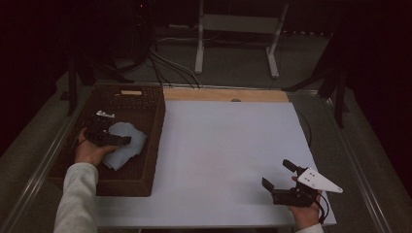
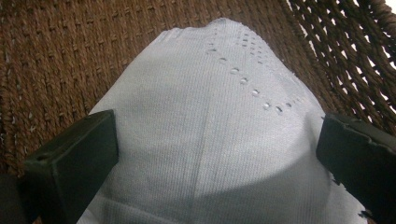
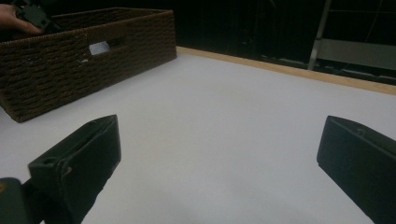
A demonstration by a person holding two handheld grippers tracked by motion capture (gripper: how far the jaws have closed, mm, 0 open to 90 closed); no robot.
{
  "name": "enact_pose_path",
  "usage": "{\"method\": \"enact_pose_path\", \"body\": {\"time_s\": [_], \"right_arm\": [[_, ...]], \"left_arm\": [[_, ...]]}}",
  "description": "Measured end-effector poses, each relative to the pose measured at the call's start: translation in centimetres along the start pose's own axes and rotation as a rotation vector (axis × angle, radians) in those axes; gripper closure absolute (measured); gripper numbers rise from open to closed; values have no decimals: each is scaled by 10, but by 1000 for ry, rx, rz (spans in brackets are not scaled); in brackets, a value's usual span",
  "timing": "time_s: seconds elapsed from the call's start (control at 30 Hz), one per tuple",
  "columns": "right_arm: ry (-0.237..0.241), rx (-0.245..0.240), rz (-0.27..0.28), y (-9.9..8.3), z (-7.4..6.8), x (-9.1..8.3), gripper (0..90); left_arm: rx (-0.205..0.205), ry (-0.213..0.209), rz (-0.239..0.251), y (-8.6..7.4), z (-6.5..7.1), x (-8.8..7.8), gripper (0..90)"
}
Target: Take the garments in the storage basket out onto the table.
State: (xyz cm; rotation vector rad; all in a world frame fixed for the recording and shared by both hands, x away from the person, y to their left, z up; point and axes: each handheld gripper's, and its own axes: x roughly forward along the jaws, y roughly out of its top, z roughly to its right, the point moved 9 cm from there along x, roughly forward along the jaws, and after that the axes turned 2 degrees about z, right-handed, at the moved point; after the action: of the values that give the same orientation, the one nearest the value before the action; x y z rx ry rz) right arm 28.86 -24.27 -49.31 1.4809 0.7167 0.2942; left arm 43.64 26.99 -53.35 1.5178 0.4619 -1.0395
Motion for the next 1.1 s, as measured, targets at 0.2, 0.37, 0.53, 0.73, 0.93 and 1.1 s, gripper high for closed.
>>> {"method": "enact_pose_path", "body": {"time_s": [0.2,0.37,0.53,0.73,0.93,1.1], "right_arm": [[-3,-2,4,0,1,-1,0],[-2,-4,3,0,1,0,0],[-2,-1,4,1,1,-1,0],[-2,1,5,1,1,-1,0],[-4,2,6,1,2,-1,0],[-4,2,6,1,1,-1,0]], "left_arm": [[-30,-5,-28,-2,-1,-2,94],[-46,-23,-58,-4,1,-2,239],[-67,-43,-88,-4,2,-5,387],[-45,-38,-53,0,3,-14,706],[-10,-25,-36,2,5,-20,765],[4,-21,-4,6,7,-26,773]]}}
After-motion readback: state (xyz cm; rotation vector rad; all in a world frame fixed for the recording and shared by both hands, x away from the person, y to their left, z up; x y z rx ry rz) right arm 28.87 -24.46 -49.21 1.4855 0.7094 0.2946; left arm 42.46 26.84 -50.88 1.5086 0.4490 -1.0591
